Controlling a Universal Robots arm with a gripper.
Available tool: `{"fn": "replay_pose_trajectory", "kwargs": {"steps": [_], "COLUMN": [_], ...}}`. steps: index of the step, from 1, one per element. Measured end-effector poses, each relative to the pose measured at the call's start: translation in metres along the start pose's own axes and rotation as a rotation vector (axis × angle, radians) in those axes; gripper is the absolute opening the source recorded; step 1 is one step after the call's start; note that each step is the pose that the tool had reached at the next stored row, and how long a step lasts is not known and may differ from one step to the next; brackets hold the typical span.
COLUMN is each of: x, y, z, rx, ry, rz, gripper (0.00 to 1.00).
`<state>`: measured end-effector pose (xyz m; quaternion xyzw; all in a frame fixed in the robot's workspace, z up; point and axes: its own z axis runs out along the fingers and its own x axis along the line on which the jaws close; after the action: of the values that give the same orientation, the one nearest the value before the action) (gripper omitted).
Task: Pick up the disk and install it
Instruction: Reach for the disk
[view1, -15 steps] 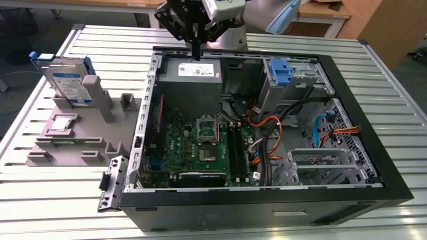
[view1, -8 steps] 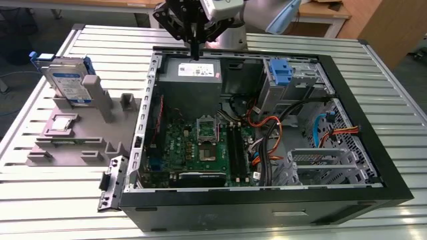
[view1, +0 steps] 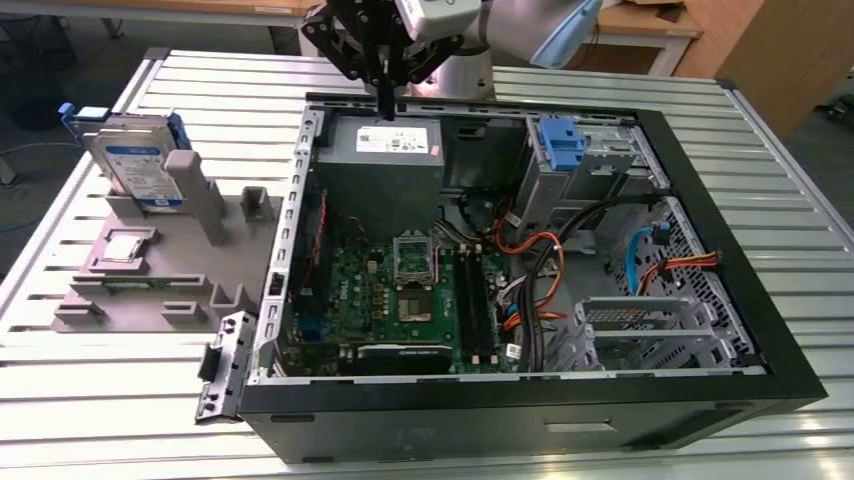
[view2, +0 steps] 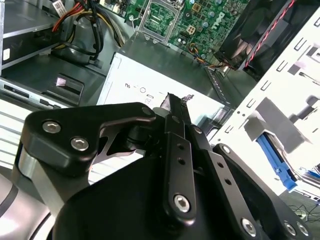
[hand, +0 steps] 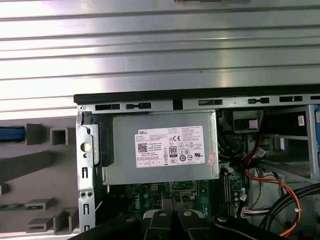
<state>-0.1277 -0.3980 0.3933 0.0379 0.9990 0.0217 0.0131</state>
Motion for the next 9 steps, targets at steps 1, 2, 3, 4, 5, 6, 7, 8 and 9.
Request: {"fn": "replay_pose_trajectory", "kwargs": {"steps": [1,2,3,4,5,6,7,8,9], "x": [0.0006,0.0011,0.0017,0.0023,0.0027,0.003,0.0031,0.0033,0.0037], "y": [0.0,0.0,-0.0001,-0.0002,-0.0002,-0.0002,-0.0002,-0.0002,-0.0002], "z": [0.0,-0.0001,-0.0001,-0.0001,-0.0001,-0.0001,-0.0001,-0.0001,-0.0001], "rx": [0.0,0.0001,0.0,0.0001,0.0001,0.0001,0.0,0.0001,0.0001], "ry": [0.0,0.0001,0.0,0.0001,0.0001,0.0,0.0001,0.0,0.0], "rz": [0.0,0.0,0.0,0.0,0.0,0.0,0.0,0.0,0.0], "gripper": [0.1,0.1,0.1,0.1,0.1,0.1,0.1,0.1,0.1]}}
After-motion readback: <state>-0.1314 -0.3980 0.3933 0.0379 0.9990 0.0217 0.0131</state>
